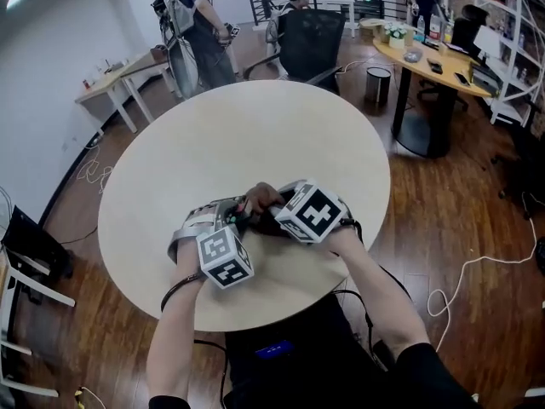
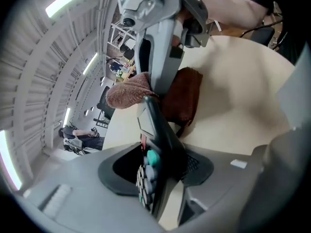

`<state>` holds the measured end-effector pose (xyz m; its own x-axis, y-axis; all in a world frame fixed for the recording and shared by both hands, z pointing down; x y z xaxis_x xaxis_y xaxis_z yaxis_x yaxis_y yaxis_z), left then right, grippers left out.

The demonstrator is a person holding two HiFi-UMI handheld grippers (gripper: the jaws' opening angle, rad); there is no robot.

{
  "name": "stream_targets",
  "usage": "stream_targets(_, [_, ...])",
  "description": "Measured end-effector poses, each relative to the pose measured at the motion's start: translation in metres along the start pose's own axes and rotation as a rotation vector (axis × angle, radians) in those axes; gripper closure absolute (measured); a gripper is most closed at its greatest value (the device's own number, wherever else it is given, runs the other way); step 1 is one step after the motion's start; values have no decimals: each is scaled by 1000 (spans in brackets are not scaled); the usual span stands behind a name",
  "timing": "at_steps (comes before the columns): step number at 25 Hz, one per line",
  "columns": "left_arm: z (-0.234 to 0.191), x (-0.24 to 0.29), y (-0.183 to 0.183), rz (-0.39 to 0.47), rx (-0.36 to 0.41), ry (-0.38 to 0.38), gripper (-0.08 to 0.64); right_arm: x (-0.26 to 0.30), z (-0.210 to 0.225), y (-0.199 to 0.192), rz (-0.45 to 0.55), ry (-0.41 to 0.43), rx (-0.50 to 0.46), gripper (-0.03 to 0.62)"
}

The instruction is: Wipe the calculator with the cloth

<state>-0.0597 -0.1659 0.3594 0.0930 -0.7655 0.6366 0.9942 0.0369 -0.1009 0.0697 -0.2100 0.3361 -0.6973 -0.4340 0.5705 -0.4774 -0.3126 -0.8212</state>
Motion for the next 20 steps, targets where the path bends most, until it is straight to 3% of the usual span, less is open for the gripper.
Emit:
stream_targets(7, [-5,-16,-17,189,-206,-170,289,-3,7,-11,-4,-14,18,503])
stream_targets(14, [2,-29,-16,262,-226,-223,238,-3,-3,-13,-5,20,16,502])
stream_targets(20, [5,-40,-46,390,-347,-291,195,-10,-3,-16,17,17,22,503])
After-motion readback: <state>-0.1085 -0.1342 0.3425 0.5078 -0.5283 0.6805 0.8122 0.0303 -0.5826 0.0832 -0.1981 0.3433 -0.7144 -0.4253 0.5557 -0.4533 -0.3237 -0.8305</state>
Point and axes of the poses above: the fingertips, and each gripper's own axes: x forward along the fingers, z to its right, y out of its top, the point moved 9 cm from there along -x, backward along the fingers, and after that the axes turned 8 degrees about x, right-handed, at the moved point
